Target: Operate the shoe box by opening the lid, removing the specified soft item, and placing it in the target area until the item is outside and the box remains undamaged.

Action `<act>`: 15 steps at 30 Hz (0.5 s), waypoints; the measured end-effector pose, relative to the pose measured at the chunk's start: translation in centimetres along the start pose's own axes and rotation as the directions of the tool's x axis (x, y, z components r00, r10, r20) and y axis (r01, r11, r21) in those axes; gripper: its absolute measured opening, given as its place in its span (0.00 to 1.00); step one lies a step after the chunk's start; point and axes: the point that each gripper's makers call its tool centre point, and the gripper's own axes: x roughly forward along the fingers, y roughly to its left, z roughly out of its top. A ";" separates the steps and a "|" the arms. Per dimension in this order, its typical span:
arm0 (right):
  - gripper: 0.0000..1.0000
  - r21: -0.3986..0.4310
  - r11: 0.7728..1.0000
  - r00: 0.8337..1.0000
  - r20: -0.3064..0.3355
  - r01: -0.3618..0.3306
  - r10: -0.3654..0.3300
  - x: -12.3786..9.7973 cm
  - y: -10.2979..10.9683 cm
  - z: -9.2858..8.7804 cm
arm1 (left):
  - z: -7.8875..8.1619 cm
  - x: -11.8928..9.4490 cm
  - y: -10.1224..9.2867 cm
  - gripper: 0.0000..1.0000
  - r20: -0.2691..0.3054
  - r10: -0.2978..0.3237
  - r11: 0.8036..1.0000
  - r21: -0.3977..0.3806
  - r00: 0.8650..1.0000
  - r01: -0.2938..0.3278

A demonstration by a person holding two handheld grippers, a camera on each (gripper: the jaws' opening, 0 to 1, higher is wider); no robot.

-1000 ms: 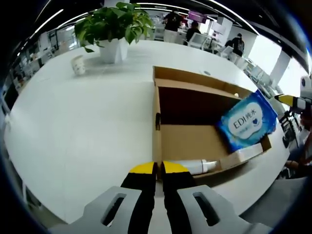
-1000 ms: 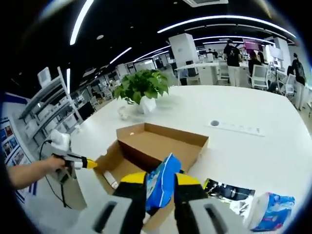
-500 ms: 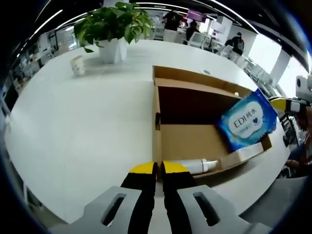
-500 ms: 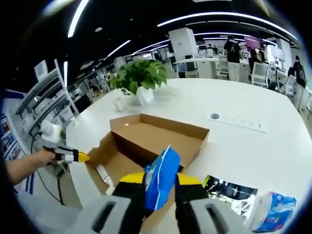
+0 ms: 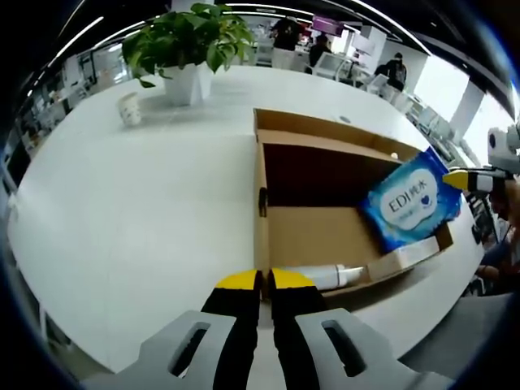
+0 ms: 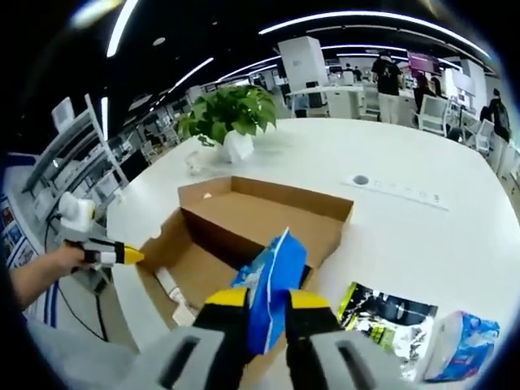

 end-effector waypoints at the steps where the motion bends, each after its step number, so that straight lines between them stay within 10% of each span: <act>1: 0.06 -0.003 1.000 1.000 -0.009 -0.001 0.001 0.0 0.0 -0.2 | 0.0 0.0 0.0 0.01 0.000 0.000 1.000 0.000 1.000 0.000; 15: 0.00 0.106 0.994 0.999 0.026 -0.032 0.030 -0.4 0.2 0.6 | -0.1 -0.2 -0.3 0.01 0.003 -0.003 1.000 -0.005 1.000 0.003</act>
